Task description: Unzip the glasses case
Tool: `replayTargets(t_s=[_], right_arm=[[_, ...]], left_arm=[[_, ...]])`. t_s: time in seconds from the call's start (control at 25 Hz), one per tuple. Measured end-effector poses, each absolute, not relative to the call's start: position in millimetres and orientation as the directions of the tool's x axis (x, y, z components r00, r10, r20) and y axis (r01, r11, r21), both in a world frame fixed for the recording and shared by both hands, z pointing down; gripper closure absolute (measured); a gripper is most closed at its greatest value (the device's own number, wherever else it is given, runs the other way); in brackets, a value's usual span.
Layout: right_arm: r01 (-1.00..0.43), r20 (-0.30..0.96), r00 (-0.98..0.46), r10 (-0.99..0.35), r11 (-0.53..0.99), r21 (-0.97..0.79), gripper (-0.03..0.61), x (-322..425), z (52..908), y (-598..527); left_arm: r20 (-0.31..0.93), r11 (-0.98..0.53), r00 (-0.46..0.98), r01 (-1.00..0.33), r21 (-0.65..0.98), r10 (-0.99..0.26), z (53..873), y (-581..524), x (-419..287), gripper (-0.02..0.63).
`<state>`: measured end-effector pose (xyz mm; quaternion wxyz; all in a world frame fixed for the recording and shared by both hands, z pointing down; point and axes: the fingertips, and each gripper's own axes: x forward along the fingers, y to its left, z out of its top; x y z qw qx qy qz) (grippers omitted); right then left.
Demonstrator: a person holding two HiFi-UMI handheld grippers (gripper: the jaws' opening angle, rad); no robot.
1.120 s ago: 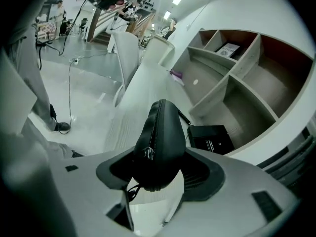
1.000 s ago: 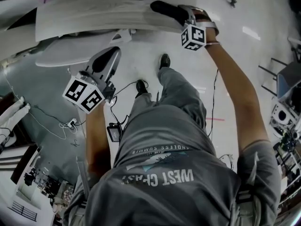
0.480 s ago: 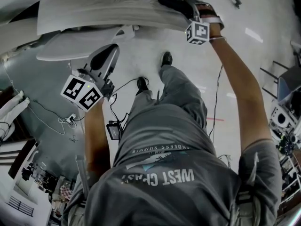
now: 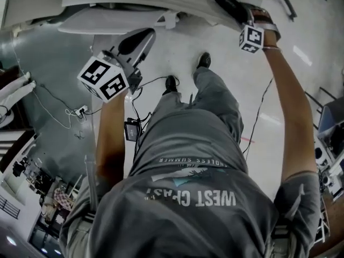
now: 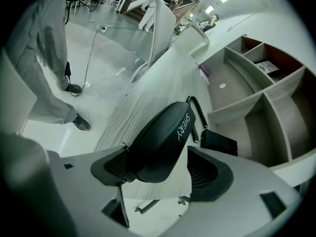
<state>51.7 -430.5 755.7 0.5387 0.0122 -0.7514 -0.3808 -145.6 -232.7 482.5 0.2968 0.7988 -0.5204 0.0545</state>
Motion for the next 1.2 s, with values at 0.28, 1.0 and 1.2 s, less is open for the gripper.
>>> replayTargets(t_s=[0.28, 1.0, 1.2], right_arm=[[0.377, 0.826, -0.333, -0.455, 0.738, 0.559, 0.230, 68.9, 742.1, -407.6], [-0.268, 0.722, -0.344, -0.601, 0.799, 0.538, 0.355, 91.3, 585.2, -340.4], [-0.498, 0.568, -0.518, -0.640, 0.765, 0.408, 0.561, 52.1, 477.4, -277.4]], left_arm=[[0.374, -0.252, 0.398, -0.889, 0.383, -0.838, 450.2, -192.6, -188.0, 0.614], [0.251, -0.319, 0.415, -0.882, 0.348, -0.875, 401.2, -124.3, -232.3, 0.614], [0.197, -0.388, 0.457, -0.868, 0.310, -0.867, 377.7, -111.9, -225.0, 0.614]])
